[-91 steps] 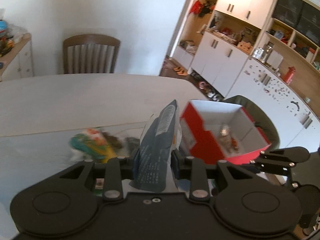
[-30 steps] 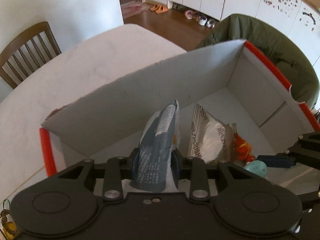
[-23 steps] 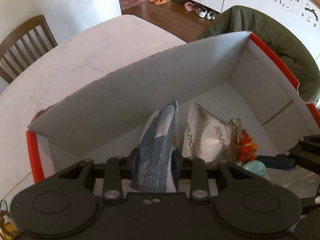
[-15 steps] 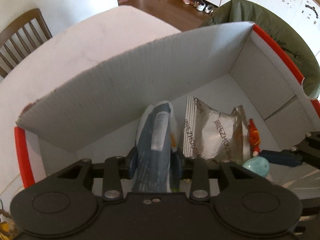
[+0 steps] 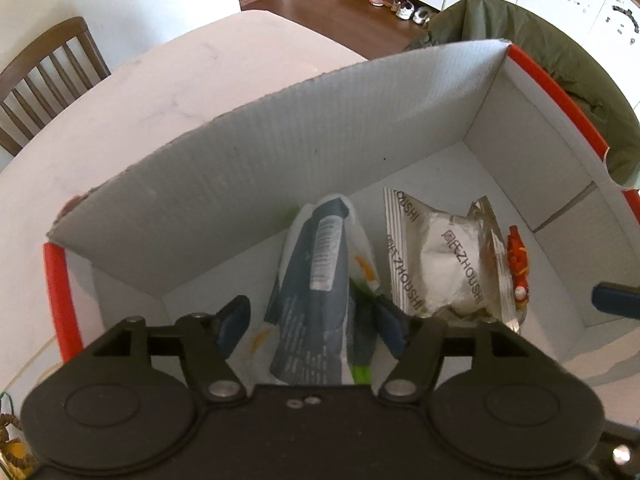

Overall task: Organize objects
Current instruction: 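Open the left tool dropping the packet while the right tool releases the blue egg into the box, then move both tools back to the pile of items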

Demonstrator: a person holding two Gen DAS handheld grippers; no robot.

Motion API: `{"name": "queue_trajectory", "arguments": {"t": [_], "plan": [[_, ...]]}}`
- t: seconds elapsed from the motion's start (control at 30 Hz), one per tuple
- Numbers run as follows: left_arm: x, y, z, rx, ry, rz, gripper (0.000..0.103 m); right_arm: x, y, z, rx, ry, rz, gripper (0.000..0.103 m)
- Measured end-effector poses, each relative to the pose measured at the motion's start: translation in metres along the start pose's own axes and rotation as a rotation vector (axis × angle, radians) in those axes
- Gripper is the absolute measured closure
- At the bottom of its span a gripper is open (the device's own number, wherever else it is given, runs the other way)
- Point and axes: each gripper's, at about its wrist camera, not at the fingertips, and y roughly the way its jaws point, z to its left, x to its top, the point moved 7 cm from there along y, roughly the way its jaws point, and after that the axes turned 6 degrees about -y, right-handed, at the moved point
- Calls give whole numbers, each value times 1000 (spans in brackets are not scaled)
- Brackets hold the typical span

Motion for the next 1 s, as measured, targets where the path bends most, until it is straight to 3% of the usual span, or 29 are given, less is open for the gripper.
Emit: {"name": "queue_trajectory", "arguments": {"t": [0.27,0.4,0.6,0.8,1.0], "plan": [[-4,-31,1,-49,-26,-51,24,-5,-37,12,-16,37,-70,36],[-11,-49,4,-95,-43,-92,9,-7,-56,19,-31,51,-97,30],[-31,-69,11,-147,-43,-128,9,-6,-80,36,-39,56,-138,25],[-44,-109,13,-207,-44,-219,5,-1,-105,61,-34,77,-196,22],[-63,-147,46,-251,-85,-292,1,3,-123,98,-26,74,-232,19]]}}
